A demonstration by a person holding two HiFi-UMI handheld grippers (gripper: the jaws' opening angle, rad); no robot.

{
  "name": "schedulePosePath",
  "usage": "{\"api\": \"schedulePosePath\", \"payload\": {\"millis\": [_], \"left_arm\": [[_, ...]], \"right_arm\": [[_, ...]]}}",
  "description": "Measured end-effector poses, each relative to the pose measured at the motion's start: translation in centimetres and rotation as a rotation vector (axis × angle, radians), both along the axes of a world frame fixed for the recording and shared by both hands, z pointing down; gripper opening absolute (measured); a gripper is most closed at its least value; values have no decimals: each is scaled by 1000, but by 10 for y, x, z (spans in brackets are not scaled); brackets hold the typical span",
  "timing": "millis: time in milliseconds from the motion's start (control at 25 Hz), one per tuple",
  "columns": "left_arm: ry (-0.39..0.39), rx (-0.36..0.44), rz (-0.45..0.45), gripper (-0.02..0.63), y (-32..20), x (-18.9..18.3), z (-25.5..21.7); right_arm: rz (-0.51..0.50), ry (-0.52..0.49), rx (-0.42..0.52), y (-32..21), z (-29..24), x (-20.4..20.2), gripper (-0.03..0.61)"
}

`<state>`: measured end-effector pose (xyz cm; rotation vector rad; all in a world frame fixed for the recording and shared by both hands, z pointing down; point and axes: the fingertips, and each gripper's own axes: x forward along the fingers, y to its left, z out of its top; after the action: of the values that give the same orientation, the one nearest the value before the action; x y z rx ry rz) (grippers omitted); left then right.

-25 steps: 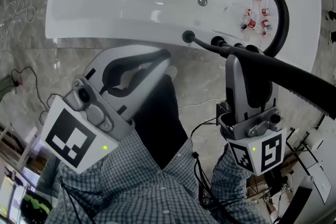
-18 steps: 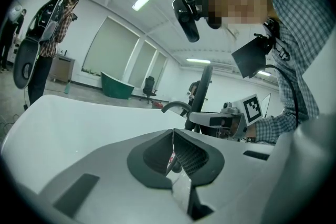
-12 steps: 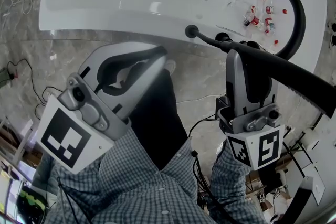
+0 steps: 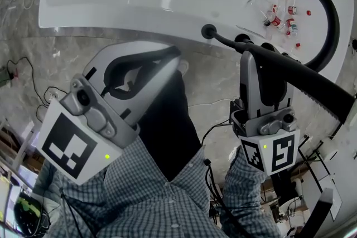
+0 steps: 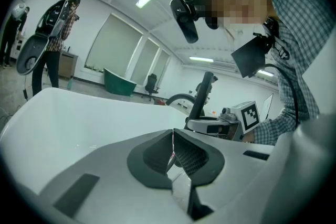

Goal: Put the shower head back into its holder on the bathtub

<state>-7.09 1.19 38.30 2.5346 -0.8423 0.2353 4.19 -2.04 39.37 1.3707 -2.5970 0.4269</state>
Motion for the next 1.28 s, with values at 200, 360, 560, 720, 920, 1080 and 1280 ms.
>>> {"api": "schedulePosePath", "payload": {"millis": [200, 360, 560, 720, 920, 1080, 1280], "left_arm": [[2, -13, 5, 15, 0, 0, 9], [-3, -22, 7, 15, -3, 0, 17], [2, -27, 5, 15, -3, -4, 24], [-2, -31, -3, 15, -6, -6, 30], [-1, -41, 9, 14, -8, -4, 42], [-10, -58, 13, 15, -10, -3, 49], [3, -68, -8, 14, -12, -4, 52]], "right_arm": [[-3, -4, 4, -1, 12, -3, 135], [-10, 2, 8, -4, 23, -2, 135], [-28, 36, 11, 1, 39, -9, 135], [-29, 46, -1, 2, 53, -12, 135], [-33, 43, -2, -1, 69, -14, 135], [-62, 47, 12, -1, 77, -17, 135], [-70, 49, 4, 2, 88, -23, 135]]}}
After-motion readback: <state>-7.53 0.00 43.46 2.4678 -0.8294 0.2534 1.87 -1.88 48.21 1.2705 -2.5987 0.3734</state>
